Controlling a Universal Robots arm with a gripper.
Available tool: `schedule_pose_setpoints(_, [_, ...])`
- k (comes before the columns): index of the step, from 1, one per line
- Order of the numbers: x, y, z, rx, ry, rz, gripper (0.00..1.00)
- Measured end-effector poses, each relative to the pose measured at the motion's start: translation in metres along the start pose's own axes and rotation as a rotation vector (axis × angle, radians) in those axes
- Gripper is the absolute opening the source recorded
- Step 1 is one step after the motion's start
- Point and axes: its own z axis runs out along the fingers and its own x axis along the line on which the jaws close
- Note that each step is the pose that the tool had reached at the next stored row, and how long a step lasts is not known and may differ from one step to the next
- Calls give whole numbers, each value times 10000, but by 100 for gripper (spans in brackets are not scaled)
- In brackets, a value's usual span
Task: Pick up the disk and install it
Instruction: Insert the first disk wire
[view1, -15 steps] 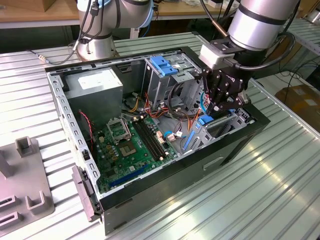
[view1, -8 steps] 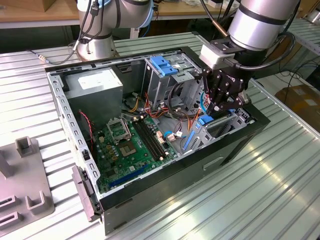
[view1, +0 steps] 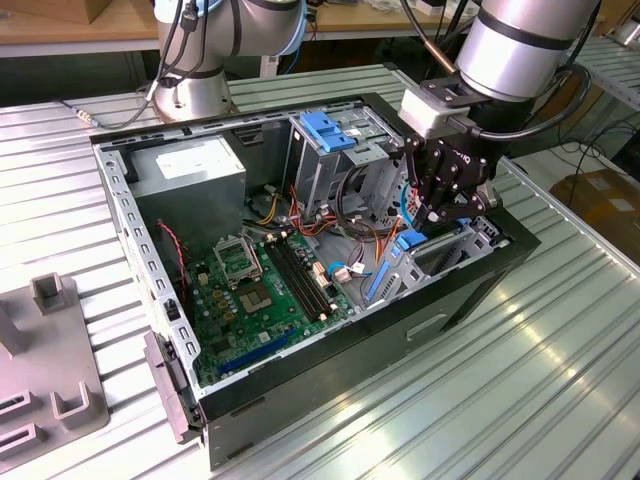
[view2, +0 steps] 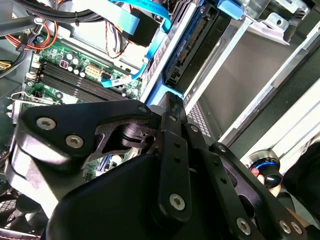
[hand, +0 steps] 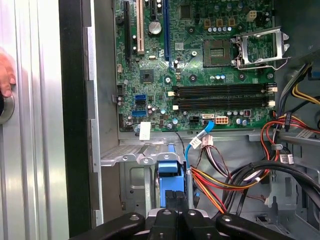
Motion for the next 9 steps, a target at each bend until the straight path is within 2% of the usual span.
schedule_pose_setpoints(4, [0,-5,0,0,0,-2,11])
schedule_pose_setpoints(9, [-3,-69,2,0,0,1,11])
